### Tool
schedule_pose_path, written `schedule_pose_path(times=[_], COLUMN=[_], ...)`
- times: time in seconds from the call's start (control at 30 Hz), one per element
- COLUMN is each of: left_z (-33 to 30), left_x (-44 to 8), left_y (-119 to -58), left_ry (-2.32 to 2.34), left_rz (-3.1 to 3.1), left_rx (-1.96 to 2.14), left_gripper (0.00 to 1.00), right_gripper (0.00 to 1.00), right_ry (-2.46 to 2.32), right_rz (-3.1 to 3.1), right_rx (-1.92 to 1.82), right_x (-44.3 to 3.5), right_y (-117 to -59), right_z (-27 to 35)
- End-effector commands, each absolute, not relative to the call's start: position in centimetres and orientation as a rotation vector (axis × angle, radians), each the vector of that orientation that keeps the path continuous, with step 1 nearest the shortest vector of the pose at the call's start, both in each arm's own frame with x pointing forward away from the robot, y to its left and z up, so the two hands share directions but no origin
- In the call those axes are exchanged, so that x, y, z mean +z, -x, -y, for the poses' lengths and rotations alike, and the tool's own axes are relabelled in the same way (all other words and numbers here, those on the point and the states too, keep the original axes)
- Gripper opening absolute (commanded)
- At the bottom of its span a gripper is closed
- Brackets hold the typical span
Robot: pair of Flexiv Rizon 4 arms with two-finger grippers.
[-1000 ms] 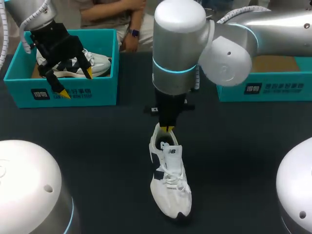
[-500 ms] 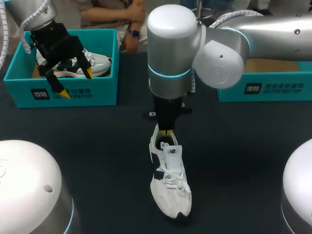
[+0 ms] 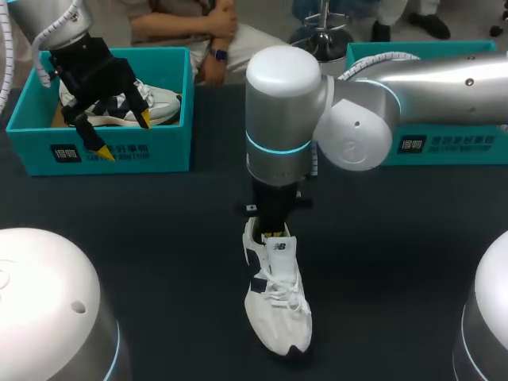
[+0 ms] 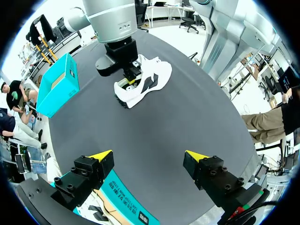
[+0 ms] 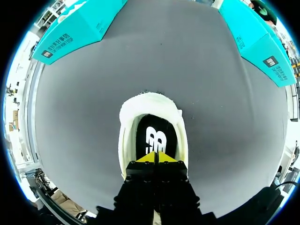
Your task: Take the shoe out of the shoebox, open the shoe tongue, remove and reinsert the insole, then place the shoe into the shoebox
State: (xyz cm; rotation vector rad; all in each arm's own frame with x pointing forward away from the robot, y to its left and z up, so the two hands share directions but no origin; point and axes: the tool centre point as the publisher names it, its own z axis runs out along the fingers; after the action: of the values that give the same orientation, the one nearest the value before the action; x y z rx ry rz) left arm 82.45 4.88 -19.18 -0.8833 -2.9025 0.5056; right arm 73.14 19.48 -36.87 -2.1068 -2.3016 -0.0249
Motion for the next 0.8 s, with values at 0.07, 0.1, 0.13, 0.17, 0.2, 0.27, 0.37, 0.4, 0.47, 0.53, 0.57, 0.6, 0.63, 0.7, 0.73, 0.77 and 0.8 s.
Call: schedule_pose_path(times=[0.07, 0.1, 0.13, 0.17, 0.2, 0.27, 0.37, 0.4, 0.47, 0.53, 0.57, 0.6, 0.63, 0.7, 0.73, 0.77, 0.8], left_z=[-4.9, -4.9, -4.9, -4.9, -4.9, -4.9, -4.9, -4.9, -4.9, -4.9, -4.9, -4.9, -4.9, -4.9, -4.9, -4.9, -4.9], left_x=[-19.2, -19.2, -19.2, -19.2, -19.2, -19.2, -19.2, -19.2, -19.2, -19.2, -19.2, -19.2, -19.2, -19.2, -19.2, -19.2, -19.2], left_y=[-82.5, -82.5, -82.5, -82.5, -82.5, -82.5, -82.5, -82.5, -82.5, -82.5, -82.5, -82.5, -82.5, -82.5, -82.5, -82.5, -82.5], left_ry=[0.883, 0.883, 0.883, 0.883, 0.883, 0.883, 0.883, 0.883, 0.883, 0.883, 0.883, 0.883, 0.883, 0.883, 0.883, 0.883, 0.883], left_rz=[2.901, 2.901, 2.901, 2.901, 2.901, 2.901, 2.901, 2.901, 2.901, 2.901, 2.901, 2.901, 2.901, 2.901, 2.901, 2.901, 2.901], left_rx=[0.501, 0.501, 0.501, 0.501, 0.501, 0.501, 0.501, 0.501, 0.501, 0.501, 0.501, 0.501, 0.501, 0.501, 0.501, 0.501, 0.501], left_gripper=[1.00, 1.00, 1.00, 1.00, 1.00, 1.00, 1.00, 1.00, 1.00, 1.00, 1.00, 1.00, 1.00, 1.00, 1.00, 1.00, 1.00], right_gripper=[0.00, 0.00, 0.00, 0.00, 0.00, 0.00, 0.00, 0.00, 0.00, 0.00, 0.00, 0.00, 0.00, 0.00, 0.00, 0.00, 0.00], right_ry=[2.103, 2.103, 2.103, 2.105, 2.109, 2.116, 2.115, 2.114, 2.114, 2.112, 2.112, 2.111, 2.109, 2.109, 2.109, 2.112, 2.114], right_rz=[2.309, 2.307, 2.305, 2.303, 2.294, 2.286, 2.281, 2.278, 2.272, 2.270, 2.268, 2.267, 2.266, 2.262, 2.260, 2.259, 2.258], right_rx=[-0.003, 0.002, 0.009, 0.018, 0.014, 0.012, 0.028, 0.030, 0.030, 0.035, 0.037, 0.040, 0.041, 0.041, 0.041, 0.040, 0.040], right_x=[-38.5, -38.8, -39.0, -39.3, -39.6, -39.8, -40.5, -40.7, -41.1, -41.4, -41.6, -41.8, -41.9, -42.0, -42.0, -42.0, -41.9], right_y=[-73.0, -72.8, -72.8, -72.6, -72.5, -72.4, -72.2, -72.2, -72.0, -71.9, -71.9, -71.8, -71.8, -71.7, -71.7, -71.7, -71.6], right_z=[-20.1, -20.2, -20.2, -20.2, -20.1, -20.1, -20.1, -20.1, -20.1, -20.2, -20.2, -20.2, -20.3, -20.3, -20.3, -20.3, -20.3])
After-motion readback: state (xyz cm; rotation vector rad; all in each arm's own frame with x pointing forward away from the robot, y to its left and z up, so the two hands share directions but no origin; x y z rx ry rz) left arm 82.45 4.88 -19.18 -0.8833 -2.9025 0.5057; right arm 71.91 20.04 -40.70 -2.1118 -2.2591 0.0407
